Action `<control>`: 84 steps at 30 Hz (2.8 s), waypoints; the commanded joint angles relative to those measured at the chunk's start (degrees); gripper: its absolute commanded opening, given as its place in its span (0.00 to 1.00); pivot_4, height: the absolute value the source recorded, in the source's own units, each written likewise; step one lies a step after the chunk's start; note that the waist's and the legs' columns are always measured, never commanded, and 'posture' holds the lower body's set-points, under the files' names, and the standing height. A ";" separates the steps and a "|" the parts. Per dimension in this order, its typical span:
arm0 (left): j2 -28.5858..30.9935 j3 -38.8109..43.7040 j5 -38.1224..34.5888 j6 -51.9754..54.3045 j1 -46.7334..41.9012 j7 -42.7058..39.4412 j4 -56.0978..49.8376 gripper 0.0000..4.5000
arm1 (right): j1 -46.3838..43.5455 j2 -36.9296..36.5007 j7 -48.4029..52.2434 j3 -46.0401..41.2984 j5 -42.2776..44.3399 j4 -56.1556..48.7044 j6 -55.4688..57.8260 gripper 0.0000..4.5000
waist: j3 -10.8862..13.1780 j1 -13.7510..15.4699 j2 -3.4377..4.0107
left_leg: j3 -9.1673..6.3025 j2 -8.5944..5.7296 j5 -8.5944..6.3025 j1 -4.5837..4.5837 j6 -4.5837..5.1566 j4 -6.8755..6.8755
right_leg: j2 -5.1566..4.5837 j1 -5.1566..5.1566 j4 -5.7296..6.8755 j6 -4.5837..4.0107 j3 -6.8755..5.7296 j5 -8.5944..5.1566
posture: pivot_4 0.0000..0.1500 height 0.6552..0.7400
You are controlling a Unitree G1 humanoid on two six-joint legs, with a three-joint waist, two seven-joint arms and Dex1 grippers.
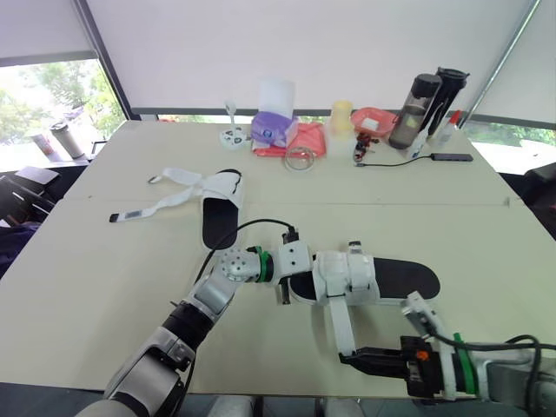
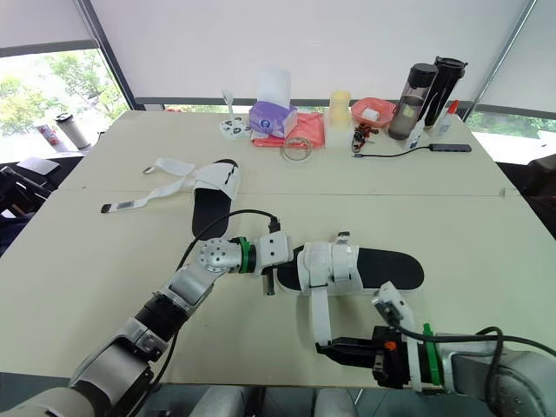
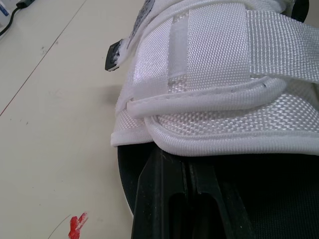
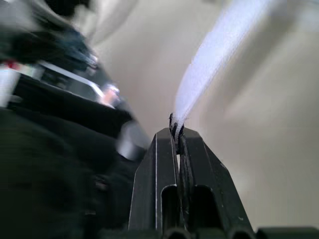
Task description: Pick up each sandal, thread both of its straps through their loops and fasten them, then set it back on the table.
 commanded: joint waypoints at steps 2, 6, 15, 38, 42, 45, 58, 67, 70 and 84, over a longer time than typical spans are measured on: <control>1.73 -1.81 4.51 3.89 2.23 0.58 7.92 0.00 | -6.84 -2.96 -1.99 -5.36 15.05 -1.19 1.56 0.01 | 0.09 0.02 0.08 | 0.01 0.00 0.00 -0.02 0.00 0.01 | -0.01 0.00 -0.02 -0.01 0.00 0.00 | 1.00 1.00; 1.48 -1.85 4.54 3.85 2.07 0.86 8.28 0.00 | -16.45 -2.34 -9.37 -2.72 22.68 3.93 2.21 0.01 | 0.27 0.16 0.15 | 0.01 0.00 0.00 -0.09 0.01 0.01 | -0.03 -0.02 -0.13 -0.06 -0.05 0.03 | 1.00 1.00; 0.70 -1.55 4.84 3.95 2.27 1.89 8.54 0.00 | -41.23 10.82 -27.39 9.12 17.35 24.59 5.35 0.01 | 0.50 -0.01 0.19 | -0.02 -0.01 0.01 -0.09 0.04 0.09 | -0.06 -0.07 -0.31 -0.04 -0.16 0.54 | 1.00 1.00; 0.67 -0.86 4.75 4.49 3.00 2.70 8.13 0.00 | -44.21 4.80 -14.89 10.43 -5.00 20.99 -2.22 0.99 | 0.43 0.00 0.35 | -0.08 -0.01 0.02 0.07 0.04 0.09 | 0.06 -0.08 -0.22 0.03 -0.20 0.61 | 1.00 1.00; 0.32 -0.97 4.74 4.17 2.12 2.45 9.25 0.00 | -47.42 3.89 -7.29 18.59 -14.95 25.32 -5.29 0.99 | 0.45 0.05 0.34 | -0.08 -0.02 0.02 0.07 0.05 0.10 | 0.06 -0.07 -0.21 0.04 -0.21 0.62 | 1.00 1.00; 0.14 -0.93 4.74 4.04 1.83 2.48 9.76 0.00 | -49.47 4.58 -3.11 21.49 -18.75 28.91 -6.12 0.99 | 0.45 0.10 0.34 | -0.08 -0.04 0.02 0.06 0.05 0.12 | 0.05 -0.07 -0.21 0.08 -0.21 0.65 | 1.00 1.00; 0.20 -0.22 4.39 4.95 2.61 3.22 8.91 0.00 | -53.98 7.96 6.08 23.62 -24.21 34.41 -3.30 0.37 | 0.45 0.07 0.34 | -0.09 -0.06 0.02 0.09 0.04 0.13 | 0.08 -0.07 -0.16 0.16 -0.20 0.70 | 1.00 1.00; 0.24 -0.27 4.41 4.77 2.41 3.18 9.09 0.00 | -53.09 7.70 8.91 17.98 -20.97 32.03 -0.60 0.01 | 0.45 0.08 0.34 | -0.10 -0.06 0.02 0.11 0.04 0.13 | 0.08 -0.06 -0.15 0.16 -0.19 0.70 | 1.00 1.00; 0.48 -0.42 4.67 4.42 2.18 3.05 9.34 0.00 | -51.42 6.94 10.20 12.56 -16.07 29.33 1.55 0.01 | 0.45 0.12 0.34 | -0.10 -0.06 0.02 0.11 0.04 0.13 | 0.09 -0.06 -0.15 0.20 -0.19 0.72 | 1.00 1.00; 0.60 -0.85 4.89 3.47 1.39 2.37 10.55 0.00 | -48.60 11.63 0.02 5.90 -13.09 27.67 2.86 0.01 | 0.46 0.05 0.35 | -0.10 -0.06 0.02 0.10 0.04 0.13 | 0.07 -0.08 -0.13 0.17 -0.17 0.71 | 1.00 1.00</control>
